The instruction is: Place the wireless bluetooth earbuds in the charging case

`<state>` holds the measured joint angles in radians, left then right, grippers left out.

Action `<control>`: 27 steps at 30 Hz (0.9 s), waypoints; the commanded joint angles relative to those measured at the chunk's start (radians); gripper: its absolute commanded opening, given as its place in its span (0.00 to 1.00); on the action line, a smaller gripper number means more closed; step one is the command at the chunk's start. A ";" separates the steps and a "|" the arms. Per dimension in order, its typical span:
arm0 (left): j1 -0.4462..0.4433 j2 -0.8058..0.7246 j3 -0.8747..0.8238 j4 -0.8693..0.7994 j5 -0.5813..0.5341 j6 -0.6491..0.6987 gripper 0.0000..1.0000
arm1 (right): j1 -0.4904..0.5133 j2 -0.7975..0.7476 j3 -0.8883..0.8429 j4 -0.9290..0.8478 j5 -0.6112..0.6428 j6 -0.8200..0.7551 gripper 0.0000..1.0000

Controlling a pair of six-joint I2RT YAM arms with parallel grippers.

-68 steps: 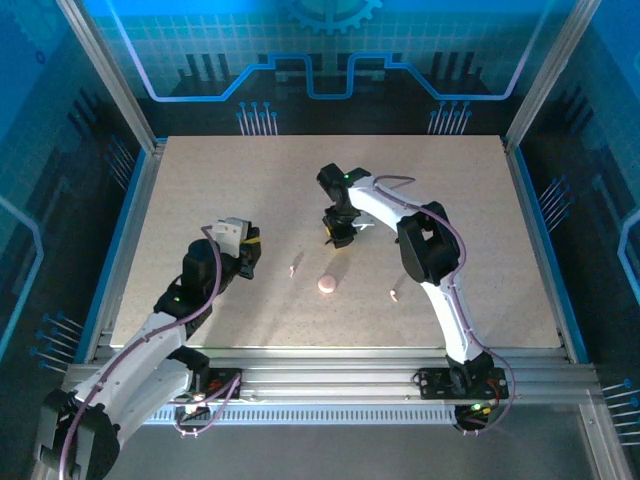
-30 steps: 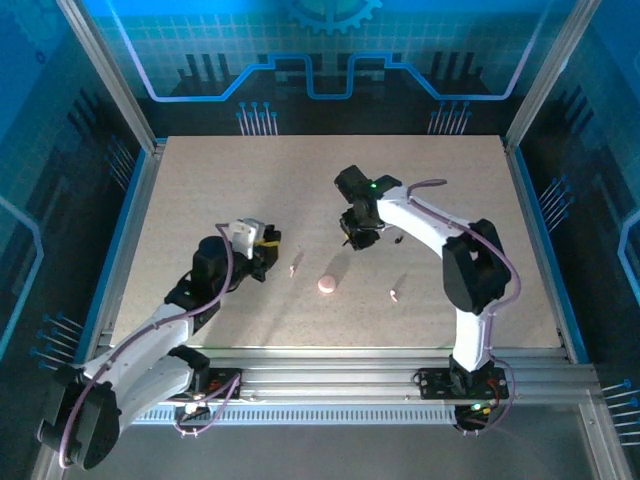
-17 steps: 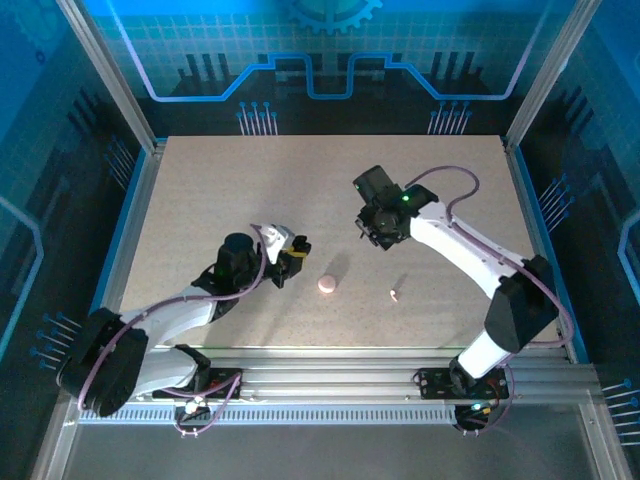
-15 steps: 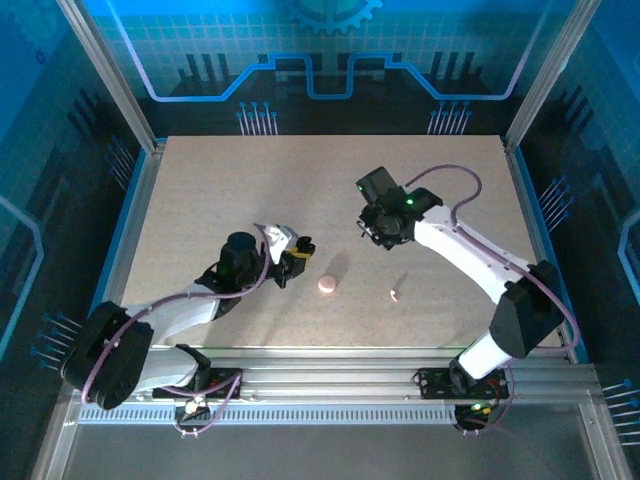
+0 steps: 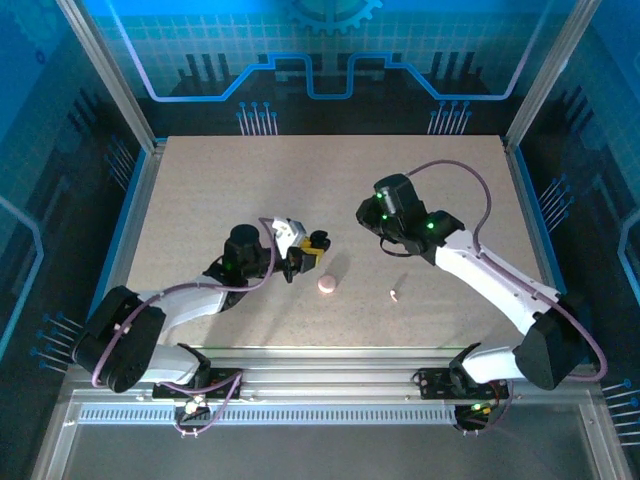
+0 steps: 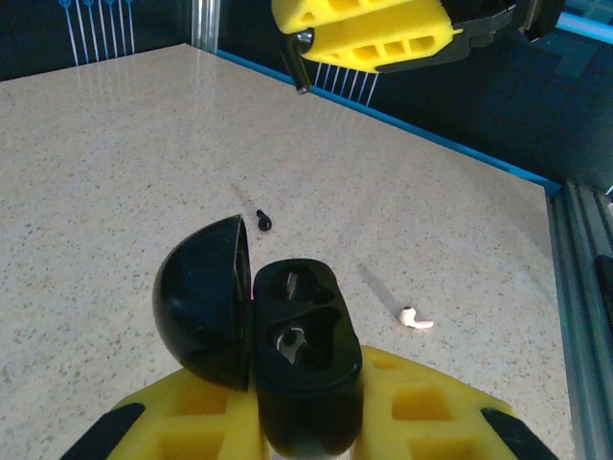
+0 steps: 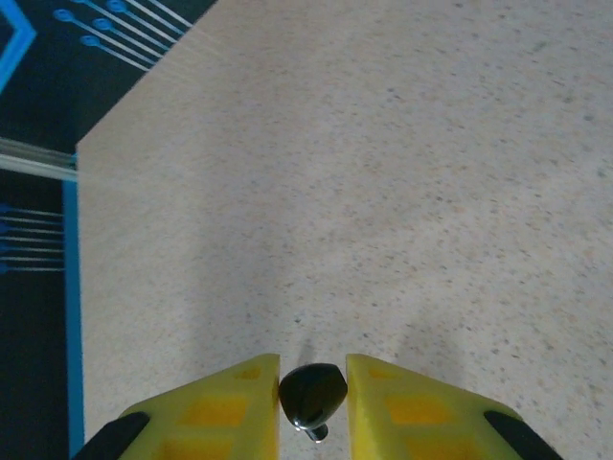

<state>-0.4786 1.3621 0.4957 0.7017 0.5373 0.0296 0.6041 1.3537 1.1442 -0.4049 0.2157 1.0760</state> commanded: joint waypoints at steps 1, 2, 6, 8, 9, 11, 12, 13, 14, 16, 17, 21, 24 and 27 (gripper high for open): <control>-0.006 0.025 0.036 0.071 0.050 0.026 0.19 | 0.016 -0.022 -0.012 0.121 -0.071 -0.097 0.23; -0.006 0.033 0.038 0.083 0.053 0.022 0.19 | 0.021 -0.022 -0.011 0.134 -0.083 -0.108 0.23; -0.006 0.062 0.042 0.140 0.048 -0.006 0.19 | 0.036 -0.021 -0.018 0.182 -0.135 -0.142 0.23; -0.006 0.072 0.043 0.166 0.037 -0.022 0.19 | 0.044 -0.025 -0.024 0.199 -0.151 -0.151 0.23; -0.006 0.078 0.043 0.180 0.035 -0.029 0.19 | 0.049 -0.027 -0.030 0.214 -0.163 -0.160 0.23; -0.006 0.084 0.047 0.193 0.033 -0.037 0.19 | 0.057 -0.031 -0.038 0.229 -0.179 -0.173 0.23; -0.005 0.088 0.051 0.196 0.033 -0.041 0.19 | 0.064 -0.032 -0.040 0.234 -0.184 -0.182 0.23; -0.006 0.090 0.055 0.198 0.031 -0.045 0.19 | 0.068 -0.033 -0.040 0.235 -0.189 -0.191 0.23; -0.006 0.092 0.058 0.201 0.031 -0.047 0.19 | 0.073 -0.034 -0.039 0.233 -0.193 -0.198 0.23; -0.006 0.099 0.064 0.209 0.030 -0.054 0.19 | 0.083 -0.038 -0.038 0.229 -0.199 -0.218 0.23; -0.006 0.100 0.067 0.211 0.031 -0.056 0.19 | 0.086 -0.039 -0.037 0.227 -0.198 -0.226 0.23; -0.006 0.109 0.080 0.223 0.029 -0.067 0.19 | 0.095 -0.042 -0.037 0.215 -0.204 -0.247 0.23; -0.006 0.114 0.077 0.249 0.026 -0.083 0.19 | 0.104 -0.041 -0.031 0.200 -0.204 -0.263 0.23; -0.006 0.120 0.076 0.268 0.031 -0.094 0.19 | 0.112 -0.036 -0.031 0.199 -0.202 -0.269 0.23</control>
<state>-0.4789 1.4670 0.5484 0.9073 0.5549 -0.0425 0.6983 1.3342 1.1160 -0.2085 0.0212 0.8394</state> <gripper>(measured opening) 0.200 0.231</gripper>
